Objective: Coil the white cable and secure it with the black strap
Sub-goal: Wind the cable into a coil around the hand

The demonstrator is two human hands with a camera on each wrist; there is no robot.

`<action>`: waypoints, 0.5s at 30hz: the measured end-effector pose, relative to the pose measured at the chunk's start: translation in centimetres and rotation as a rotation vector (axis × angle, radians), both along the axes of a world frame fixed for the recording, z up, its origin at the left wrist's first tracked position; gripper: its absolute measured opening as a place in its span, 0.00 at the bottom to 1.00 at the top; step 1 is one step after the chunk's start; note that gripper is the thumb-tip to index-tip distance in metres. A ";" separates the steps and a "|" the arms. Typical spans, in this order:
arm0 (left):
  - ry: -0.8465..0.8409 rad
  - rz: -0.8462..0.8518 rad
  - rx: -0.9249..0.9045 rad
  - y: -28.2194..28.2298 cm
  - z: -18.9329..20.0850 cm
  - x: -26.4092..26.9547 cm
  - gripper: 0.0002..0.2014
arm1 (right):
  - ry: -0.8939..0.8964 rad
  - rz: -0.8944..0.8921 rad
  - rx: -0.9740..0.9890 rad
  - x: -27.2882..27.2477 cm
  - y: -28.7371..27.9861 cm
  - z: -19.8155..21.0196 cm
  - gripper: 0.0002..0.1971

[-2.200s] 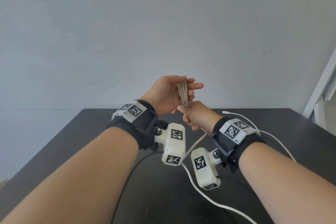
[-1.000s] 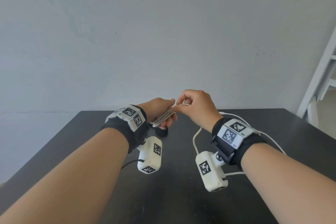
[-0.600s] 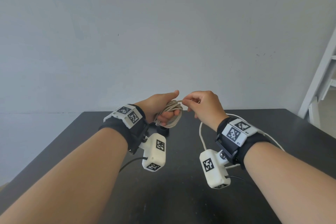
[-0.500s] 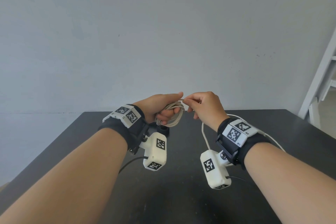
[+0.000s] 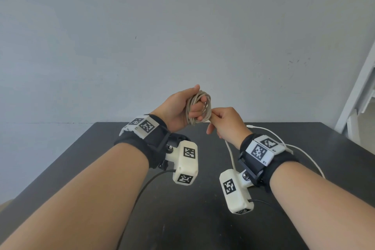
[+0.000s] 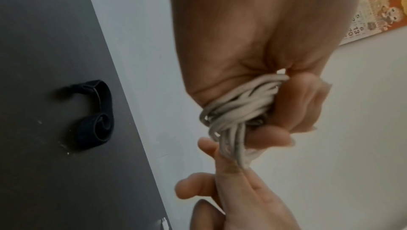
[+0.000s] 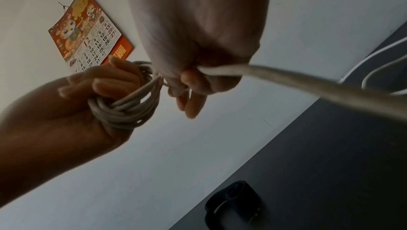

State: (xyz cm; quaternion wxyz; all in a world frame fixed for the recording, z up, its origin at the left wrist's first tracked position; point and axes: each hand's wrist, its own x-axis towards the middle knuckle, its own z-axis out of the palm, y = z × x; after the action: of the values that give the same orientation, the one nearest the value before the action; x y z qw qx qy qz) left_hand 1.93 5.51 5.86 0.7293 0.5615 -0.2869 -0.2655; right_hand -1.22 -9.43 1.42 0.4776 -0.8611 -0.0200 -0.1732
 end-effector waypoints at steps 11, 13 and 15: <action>0.155 0.122 -0.224 -0.6 0.3 -0.2 0.15 | 0.082 0.092 -0.090 0.3 1.3 -0.2 0.16; 0.186 0.154 -0.236 -0.8 0.5 -0.5 0.12 | 0.112 0.114 -0.125 0.3 1.6 -0.1 0.16; 0.205 0.203 -0.242 -1.1 0.5 -0.6 0.11 | 0.131 0.127 -0.163 0.3 1.8 0.0 0.17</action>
State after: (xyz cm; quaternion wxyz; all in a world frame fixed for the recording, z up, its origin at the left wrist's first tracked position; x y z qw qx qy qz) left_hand 1.30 4.39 6.36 0.8400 0.4657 -0.1830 -0.2099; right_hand -0.93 -7.67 1.46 0.4162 -0.9036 -0.0573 -0.0838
